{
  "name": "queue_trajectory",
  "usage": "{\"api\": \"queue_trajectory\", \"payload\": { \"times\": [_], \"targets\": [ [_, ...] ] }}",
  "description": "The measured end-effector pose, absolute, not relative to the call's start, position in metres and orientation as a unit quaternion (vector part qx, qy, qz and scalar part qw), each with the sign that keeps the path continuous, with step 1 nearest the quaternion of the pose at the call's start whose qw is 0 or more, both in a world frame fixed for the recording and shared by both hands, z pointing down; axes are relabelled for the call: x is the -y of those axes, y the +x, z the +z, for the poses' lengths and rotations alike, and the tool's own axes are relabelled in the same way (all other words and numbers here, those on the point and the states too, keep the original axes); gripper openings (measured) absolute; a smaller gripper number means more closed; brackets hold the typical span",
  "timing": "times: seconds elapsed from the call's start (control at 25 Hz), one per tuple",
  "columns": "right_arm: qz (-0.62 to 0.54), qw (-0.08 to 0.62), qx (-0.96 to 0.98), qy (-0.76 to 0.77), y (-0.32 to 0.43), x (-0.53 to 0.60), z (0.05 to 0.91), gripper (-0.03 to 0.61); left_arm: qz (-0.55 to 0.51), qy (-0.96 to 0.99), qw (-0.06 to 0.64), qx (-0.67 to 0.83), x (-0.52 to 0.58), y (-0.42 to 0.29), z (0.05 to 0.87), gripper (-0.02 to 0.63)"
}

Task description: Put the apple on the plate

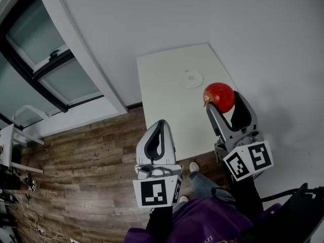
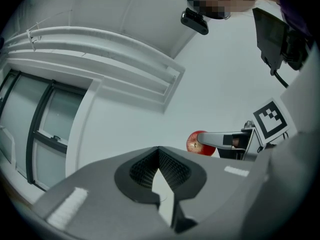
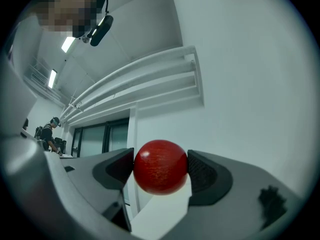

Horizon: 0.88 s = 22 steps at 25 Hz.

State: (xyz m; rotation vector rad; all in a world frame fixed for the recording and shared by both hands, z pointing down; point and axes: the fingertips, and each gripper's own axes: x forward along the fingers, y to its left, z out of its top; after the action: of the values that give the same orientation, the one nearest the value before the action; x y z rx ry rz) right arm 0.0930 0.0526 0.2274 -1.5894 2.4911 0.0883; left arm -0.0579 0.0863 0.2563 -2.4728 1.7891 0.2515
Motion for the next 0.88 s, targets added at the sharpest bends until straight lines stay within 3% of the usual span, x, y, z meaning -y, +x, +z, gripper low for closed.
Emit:
{"api": "queue_trajectory", "payload": {
  "times": [0.28,0.52,0.88],
  "targets": [
    [0.031,0.082,-0.84,-0.535,0.094,-0.051,0.232,0.336,0.085,-0.808,0.033,-0.582,-0.086,-0.055,0.26,0.008],
    [0.013,0.073,-0.851,-0.52,0.116,0.063,0.236,0.336,0.071,-0.798,0.022,-0.598,0.019,-0.028,0.26,0.007],
    [0.003,0.06,-0.86,-0.507,0.13,0.129,0.247,0.336,0.05,-0.789,0.002,-0.612,0.075,-0.007,0.27,0.008]
  ]
}}
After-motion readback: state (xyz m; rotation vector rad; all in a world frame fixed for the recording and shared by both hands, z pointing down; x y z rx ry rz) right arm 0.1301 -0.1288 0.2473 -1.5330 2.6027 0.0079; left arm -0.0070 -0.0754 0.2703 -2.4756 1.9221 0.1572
